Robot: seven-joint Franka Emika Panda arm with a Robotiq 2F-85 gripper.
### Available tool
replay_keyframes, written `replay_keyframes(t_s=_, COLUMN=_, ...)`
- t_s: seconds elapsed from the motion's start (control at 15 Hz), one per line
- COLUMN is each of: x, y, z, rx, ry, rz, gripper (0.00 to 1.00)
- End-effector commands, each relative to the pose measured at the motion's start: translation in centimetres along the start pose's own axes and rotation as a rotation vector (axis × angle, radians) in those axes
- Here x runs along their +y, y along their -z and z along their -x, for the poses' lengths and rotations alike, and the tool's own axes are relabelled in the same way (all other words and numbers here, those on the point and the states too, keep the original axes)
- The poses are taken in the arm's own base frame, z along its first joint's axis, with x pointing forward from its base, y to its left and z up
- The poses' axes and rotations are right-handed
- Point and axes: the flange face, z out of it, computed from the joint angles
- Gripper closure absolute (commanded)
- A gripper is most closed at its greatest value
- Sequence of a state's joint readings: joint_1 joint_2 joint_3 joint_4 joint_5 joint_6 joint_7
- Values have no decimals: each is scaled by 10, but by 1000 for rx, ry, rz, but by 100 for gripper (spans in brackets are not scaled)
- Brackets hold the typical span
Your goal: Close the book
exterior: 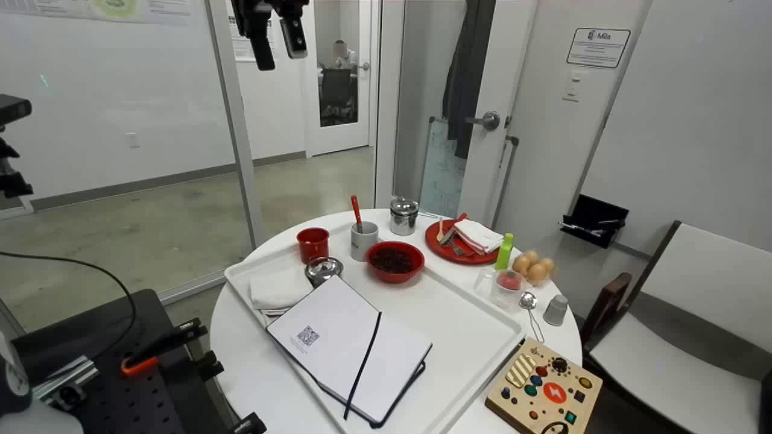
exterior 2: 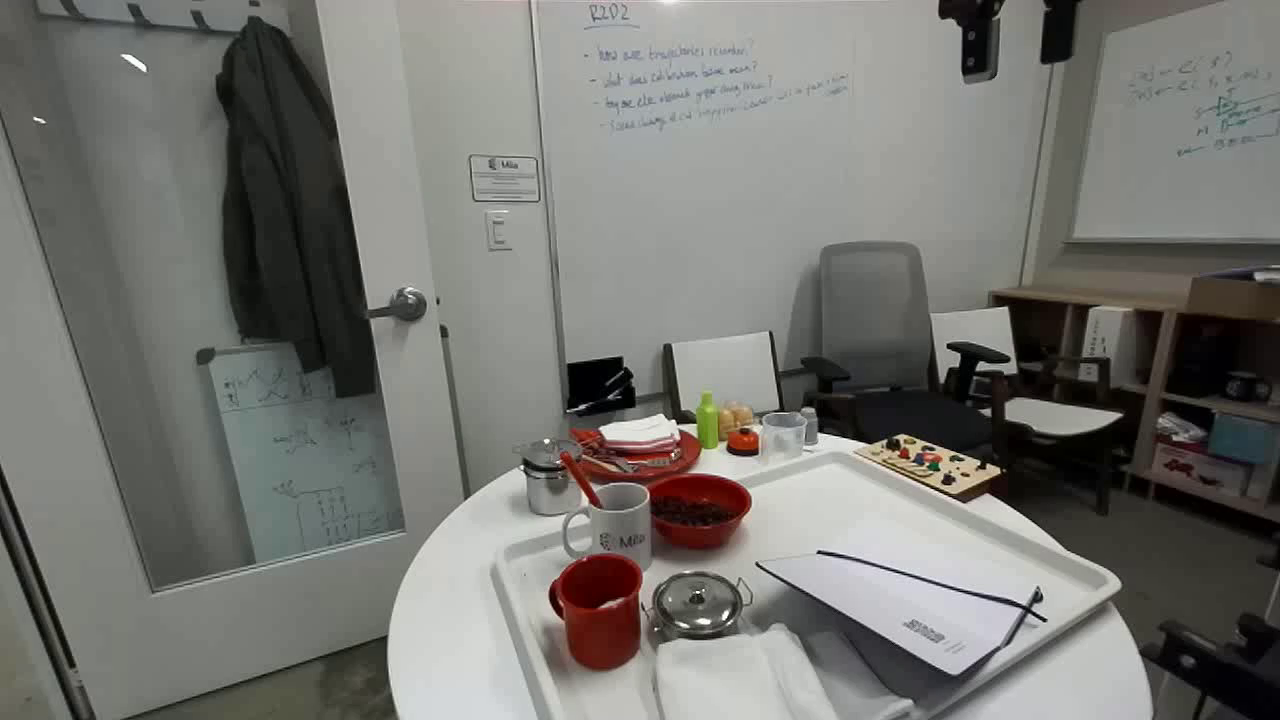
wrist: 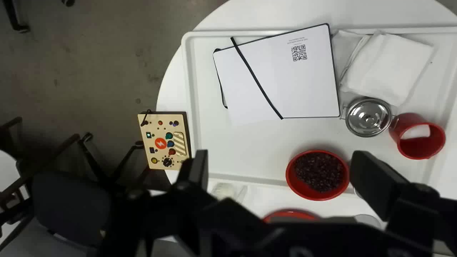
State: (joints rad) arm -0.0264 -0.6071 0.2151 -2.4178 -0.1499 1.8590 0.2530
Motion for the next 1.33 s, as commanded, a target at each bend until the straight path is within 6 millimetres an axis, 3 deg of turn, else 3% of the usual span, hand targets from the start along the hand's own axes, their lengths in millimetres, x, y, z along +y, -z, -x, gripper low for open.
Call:
replay_keyframes(t_s=0.0, x=0, y=1, z=0, rx=-1, ry=0, rz=0, gripper=0)
replay_keyframes(t_s=0.4, x=-13, y=-6, z=-1, rx=-20, ry=-18, rz=28, gripper=0)
replay_keyframes(t_s=0.67, x=-45, y=-26, z=-10, rx=-5, ry=4, rz=107, gripper=0)
replay_keyframes(t_s=0.93, x=-97, y=-68, z=-21, rx=28, ry=70, rz=295, gripper=0)
replay_keyframes(t_s=1.27, x=-153, y=-146, z=-31, rx=-27, ry=204, rz=411, gripper=0)
